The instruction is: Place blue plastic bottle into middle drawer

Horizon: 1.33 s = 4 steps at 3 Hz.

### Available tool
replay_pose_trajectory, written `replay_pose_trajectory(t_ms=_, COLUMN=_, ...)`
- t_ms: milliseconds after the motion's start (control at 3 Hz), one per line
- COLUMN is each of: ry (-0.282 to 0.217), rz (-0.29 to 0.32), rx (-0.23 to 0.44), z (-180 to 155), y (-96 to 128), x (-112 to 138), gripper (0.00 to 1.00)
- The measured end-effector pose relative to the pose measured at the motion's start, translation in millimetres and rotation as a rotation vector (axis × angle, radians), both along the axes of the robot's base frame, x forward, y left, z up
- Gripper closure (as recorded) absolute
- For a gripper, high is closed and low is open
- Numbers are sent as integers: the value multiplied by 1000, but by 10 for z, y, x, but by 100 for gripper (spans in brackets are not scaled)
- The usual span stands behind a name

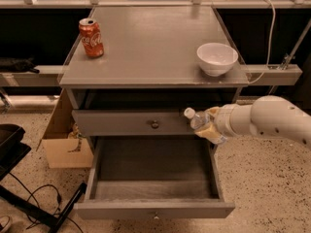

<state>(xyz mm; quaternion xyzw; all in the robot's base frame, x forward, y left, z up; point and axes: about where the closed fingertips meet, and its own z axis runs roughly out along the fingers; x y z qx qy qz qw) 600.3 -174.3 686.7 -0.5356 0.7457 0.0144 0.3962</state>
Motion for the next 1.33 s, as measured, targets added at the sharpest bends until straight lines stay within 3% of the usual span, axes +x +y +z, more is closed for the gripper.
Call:
replay_pose_trajectory(t_ms=333, ry=122, rz=106, rx=-138, z=-848, y=259, x=-172, gripper=100)
replay_pose_trajectory(t_ms=667, ry=209, rz=228, rx=-287, z=-1558, y=506, x=-371, gripper=100)
replay_pose_trajectory(t_ms=1000, ry=230, rz=317, rx=-401, z=-2108, y=672, x=-461, gripper=100)
replay_pose_trajectory(t_ms=1333, ry=199, rz=405, rx=-467, z=-2411, y=925, x=-382, gripper=100)
